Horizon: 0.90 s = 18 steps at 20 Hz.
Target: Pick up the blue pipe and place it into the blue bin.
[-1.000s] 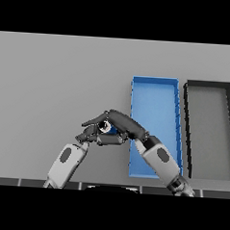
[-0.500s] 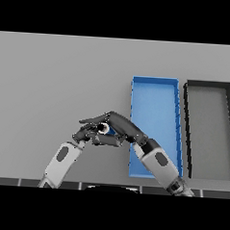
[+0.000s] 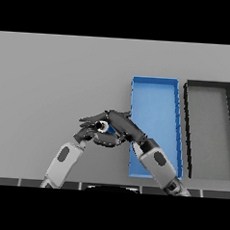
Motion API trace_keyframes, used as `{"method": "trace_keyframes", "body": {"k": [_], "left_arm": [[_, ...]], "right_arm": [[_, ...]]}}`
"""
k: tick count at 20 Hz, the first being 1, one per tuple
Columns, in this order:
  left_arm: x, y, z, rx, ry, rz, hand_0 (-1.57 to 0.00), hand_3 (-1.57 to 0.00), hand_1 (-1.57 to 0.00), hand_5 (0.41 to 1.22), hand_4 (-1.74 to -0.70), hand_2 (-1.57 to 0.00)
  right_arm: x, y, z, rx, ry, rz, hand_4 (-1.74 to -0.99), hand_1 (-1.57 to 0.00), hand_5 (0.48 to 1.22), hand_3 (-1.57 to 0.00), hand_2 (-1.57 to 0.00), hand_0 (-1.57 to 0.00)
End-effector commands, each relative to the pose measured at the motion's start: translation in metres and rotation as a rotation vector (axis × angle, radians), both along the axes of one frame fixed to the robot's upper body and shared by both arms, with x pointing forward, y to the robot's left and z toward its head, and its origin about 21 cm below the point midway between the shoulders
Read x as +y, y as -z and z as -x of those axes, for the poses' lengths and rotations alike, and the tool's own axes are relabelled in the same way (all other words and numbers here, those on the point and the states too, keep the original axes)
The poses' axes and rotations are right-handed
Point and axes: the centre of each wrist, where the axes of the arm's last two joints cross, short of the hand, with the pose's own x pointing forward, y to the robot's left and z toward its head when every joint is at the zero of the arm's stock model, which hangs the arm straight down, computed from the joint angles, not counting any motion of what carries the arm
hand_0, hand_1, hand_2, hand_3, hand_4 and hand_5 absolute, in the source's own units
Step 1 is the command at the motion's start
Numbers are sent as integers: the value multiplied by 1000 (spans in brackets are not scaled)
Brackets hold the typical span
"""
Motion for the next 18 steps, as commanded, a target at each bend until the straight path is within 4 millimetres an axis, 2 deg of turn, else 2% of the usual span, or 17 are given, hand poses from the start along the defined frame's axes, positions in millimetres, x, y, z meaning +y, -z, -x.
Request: {"method": "trace_keyframes", "body": {"k": [1, 4, 7, 8, 10, 13, 16, 18], "left_arm": [[4, 3, 1, 1, -6, -12, -63, -50, -58, 538, -955, -56], [3, 7, 0, 1, -15, -34, -32, -25, -29, 484, -928, -28], [-2, 5, 0, 3, -6, -35, -16, -12, -14, 470, -913, -14], [0, 6, 0, 8, -9, -47, -12, -10, -11, 464, -909, -11], [3, 7, 2, 8, -8, -44, -8, -6, -7, 450, -907, -7], [1, 5, 2, 29, 0, -52, -3, -3, -3, 437, -906, -3], [7, 2, -1, 31, -15, -64, -1, -1, -1, 432, -902, -1], [4, 6, 3, 31, -8, -76, 0, 0, 0, 428, -892, 0]], "right_arm": [[0, 1, -1, 13, -1, -22, -1741, -1570, 1220, -1570, -1570, -1570], [-6, -6, 0, 49, -33, -109, -1741, -1571, 1220, -1570, -1571, -1571], [-1, -30, -2, 108, -26, -160, -1741, -1571, 1221, -1571, -1571, -1571], [-7, -36, -5, 101, -24, -173, -1741, -1571, 1221, -1571, -1571, -1571], [-12, -57, -16, 103, -35, -223, -1741, -1571, 1221, -1571, -1571, -1571], [-23, -107, -26, 22, -70, -293, -1741, -1571, 1221, -1571, -1571, -1571], [-42, -145, -32, -83, 80, -354, -1741, -1571, 1221, -1571, -1571, -1571], [-58, -155, -46, -93, 191, -347, -1741, -1571, 1221, -1571, -1571, -1571]]}}
